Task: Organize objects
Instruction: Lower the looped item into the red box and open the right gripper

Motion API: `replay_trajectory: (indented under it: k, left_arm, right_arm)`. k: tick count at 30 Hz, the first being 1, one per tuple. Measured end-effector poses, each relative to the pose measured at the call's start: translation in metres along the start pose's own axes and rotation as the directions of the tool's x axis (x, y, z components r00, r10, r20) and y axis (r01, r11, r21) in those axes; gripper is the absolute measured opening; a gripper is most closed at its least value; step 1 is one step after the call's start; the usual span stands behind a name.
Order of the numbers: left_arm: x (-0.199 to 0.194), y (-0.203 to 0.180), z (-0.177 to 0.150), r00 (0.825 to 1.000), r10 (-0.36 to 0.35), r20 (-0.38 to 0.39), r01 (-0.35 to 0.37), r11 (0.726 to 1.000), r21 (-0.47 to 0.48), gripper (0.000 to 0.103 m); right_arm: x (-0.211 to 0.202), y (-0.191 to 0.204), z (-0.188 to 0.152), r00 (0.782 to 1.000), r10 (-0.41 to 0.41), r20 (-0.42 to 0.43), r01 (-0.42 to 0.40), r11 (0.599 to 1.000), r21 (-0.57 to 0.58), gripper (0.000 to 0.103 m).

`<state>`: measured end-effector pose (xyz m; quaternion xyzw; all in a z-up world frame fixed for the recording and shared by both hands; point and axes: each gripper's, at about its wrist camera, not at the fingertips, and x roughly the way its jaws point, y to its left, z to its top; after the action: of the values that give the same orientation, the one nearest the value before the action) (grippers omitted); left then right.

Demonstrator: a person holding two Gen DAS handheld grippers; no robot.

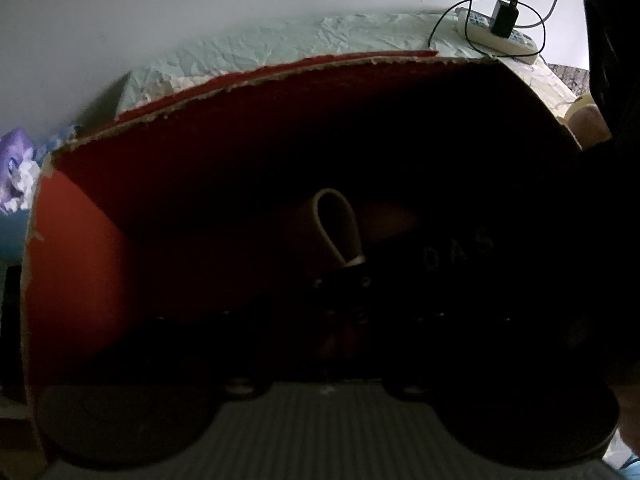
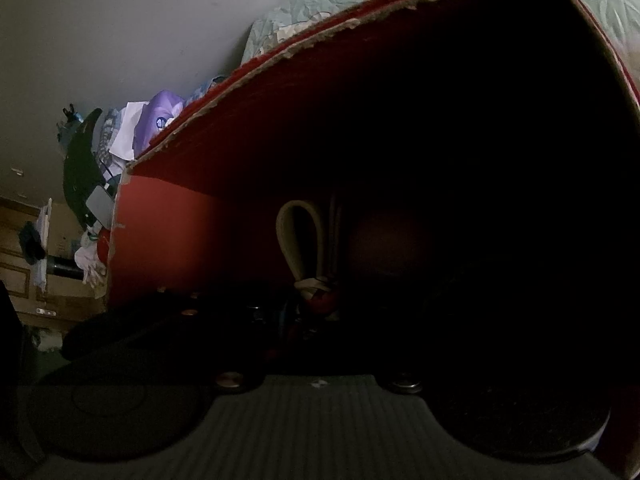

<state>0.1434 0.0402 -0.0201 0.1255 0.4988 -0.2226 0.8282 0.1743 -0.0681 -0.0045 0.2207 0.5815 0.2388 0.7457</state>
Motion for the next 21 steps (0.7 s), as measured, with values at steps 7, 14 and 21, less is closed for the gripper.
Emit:
replay_trajectory:
  k: [7,14,21]
  left_arm:
    - [-0.0003,0.001,0.0025,1.0,0.009,-0.005,-0.009,1.0,-0.008,0.07]
    - [0.002,0.0012,0.0049,1.0,0.018,-0.016,-0.018,1.0,-0.015,0.073]
    - [0.0033,0.0017,0.0055,0.999,0.025,-0.022,-0.026,1.0,-0.016,0.074]
  right_arm:
    - [-0.0008,0.0,0.0001,1.0,0.004,-0.002,-0.004,1.0,0.001,0.031]
    - [-0.0006,0.0005,-0.0001,1.0,0.004,0.0,-0.004,1.0,0.003,0.031]
    - [-0.0003,0.0021,0.0013,1.0,0.004,0.005,-0.004,1.0,0.007,0.031]
